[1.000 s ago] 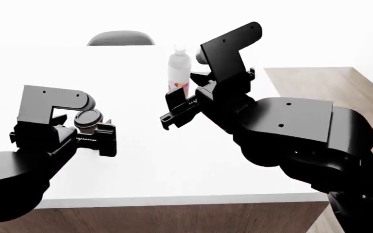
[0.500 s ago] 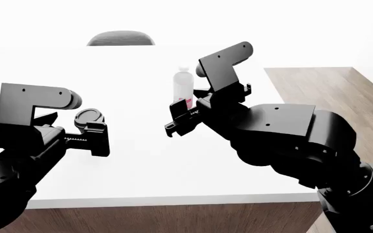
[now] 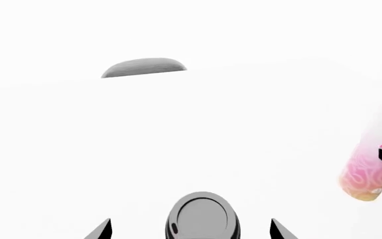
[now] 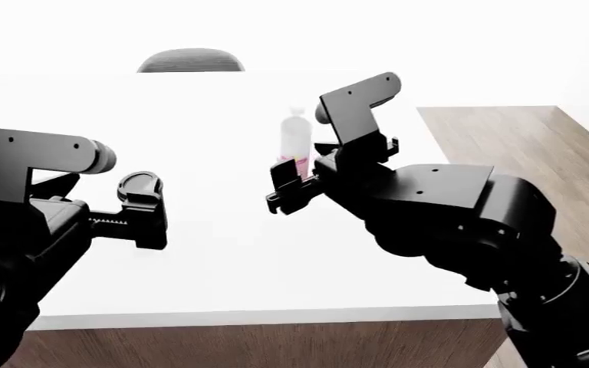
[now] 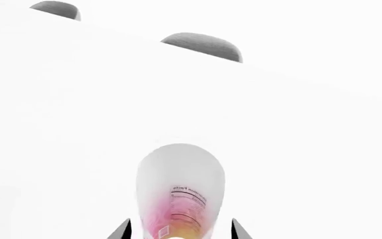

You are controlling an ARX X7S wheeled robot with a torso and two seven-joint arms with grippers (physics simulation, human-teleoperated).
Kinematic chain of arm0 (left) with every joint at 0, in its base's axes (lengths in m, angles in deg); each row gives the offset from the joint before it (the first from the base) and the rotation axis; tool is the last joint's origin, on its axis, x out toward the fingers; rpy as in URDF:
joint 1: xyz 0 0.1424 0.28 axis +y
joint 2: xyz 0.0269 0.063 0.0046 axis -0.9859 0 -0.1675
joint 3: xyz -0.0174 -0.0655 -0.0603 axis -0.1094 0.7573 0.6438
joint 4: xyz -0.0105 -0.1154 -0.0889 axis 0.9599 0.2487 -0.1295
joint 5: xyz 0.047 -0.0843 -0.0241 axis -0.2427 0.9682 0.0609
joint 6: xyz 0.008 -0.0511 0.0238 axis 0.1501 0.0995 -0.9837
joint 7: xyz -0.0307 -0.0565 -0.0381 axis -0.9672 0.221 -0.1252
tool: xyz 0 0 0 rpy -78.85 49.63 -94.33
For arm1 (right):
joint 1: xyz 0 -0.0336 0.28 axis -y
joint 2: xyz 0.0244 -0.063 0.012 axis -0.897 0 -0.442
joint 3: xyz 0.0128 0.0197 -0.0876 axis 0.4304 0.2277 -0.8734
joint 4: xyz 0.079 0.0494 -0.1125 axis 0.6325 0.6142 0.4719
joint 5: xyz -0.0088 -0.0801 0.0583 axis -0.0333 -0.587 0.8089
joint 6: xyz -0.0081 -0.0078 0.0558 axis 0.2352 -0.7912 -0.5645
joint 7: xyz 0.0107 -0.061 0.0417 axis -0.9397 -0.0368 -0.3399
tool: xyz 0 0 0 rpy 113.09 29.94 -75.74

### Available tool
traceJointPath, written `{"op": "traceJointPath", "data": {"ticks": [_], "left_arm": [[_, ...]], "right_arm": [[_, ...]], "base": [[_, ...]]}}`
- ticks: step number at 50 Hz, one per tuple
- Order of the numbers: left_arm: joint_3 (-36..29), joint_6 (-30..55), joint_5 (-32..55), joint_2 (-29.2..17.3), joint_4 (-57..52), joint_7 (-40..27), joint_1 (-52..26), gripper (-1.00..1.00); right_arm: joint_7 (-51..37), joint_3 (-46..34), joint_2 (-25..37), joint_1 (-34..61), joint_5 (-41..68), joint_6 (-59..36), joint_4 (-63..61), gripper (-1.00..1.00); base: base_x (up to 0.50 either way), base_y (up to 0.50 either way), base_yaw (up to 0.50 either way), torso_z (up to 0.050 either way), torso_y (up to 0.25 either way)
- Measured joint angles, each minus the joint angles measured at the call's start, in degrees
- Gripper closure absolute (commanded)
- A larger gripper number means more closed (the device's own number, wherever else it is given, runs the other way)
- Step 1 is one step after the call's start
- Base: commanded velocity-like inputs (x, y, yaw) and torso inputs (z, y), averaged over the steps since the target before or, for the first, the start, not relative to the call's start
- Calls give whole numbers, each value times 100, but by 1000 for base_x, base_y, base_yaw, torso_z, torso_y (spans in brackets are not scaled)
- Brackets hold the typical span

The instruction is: Move the drinks to the dining counter.

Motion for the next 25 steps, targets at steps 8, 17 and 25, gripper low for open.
{"op": "traceJointPath", "data": {"ticks": [8,17,25], "left_arm": [[-22,-25,20,-21,-26,-8,11,-100],[-45,-56,25,-49,-40,-5,27,-100],[-77,-87,9,-59,-42,13,28,-100]], "right_arm": [[4,25,26,7,1,-28,-28,-100],[-10,47,47,20,20,-43,-58,-100],[-44,68,65,42,58,-64,-115,-100]], "base": [[0,0,0,0,0],[0,0,0,0,0],[0,0,0,0,0]]}}
